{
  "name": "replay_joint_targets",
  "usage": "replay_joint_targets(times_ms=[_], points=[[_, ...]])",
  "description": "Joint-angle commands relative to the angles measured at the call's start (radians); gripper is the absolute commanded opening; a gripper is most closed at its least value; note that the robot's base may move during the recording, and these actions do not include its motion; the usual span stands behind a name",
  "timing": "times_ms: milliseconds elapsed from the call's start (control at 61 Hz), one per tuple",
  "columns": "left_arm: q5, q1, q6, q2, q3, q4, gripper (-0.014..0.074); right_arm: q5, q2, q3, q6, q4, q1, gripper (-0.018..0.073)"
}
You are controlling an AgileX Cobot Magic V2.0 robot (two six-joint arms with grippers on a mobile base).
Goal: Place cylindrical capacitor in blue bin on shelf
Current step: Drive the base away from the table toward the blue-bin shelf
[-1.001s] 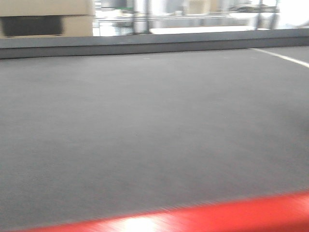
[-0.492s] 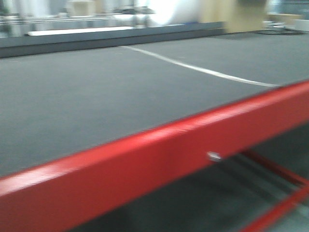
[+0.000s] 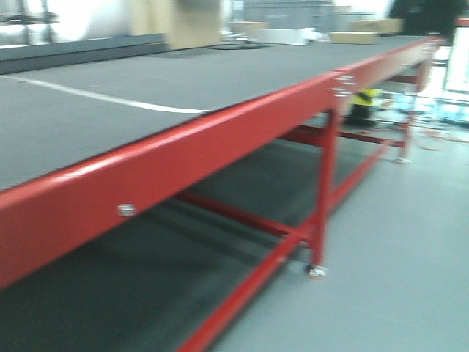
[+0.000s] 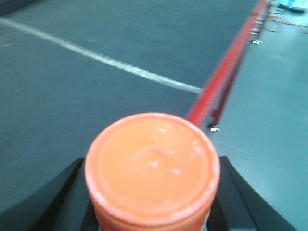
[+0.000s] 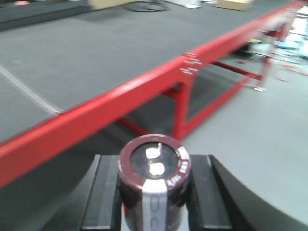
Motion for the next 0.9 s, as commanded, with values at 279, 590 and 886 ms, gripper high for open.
replay_joint_targets(times_ms=[279,590,886], points=[[-0.014,-0.009,-0.004,-0.004,-0.01,-0.004,-0.0111,-0.024,-0.006,-0.008,-0.003,-0.005,0.004,-0.0162],[-0.014,-0.009,-0.004,-0.004,-0.01,-0.004,-0.0111,-0.024,-0.006,-0.008,-0.003,-0.005,0.004,-0.0162],[-0.014,-0.009,-0.004,-0.004,-0.01,-0.004,-0.0111,-0.024,-0.006,-0.008,-0.003,-0.005,0.004,-0.0162]])
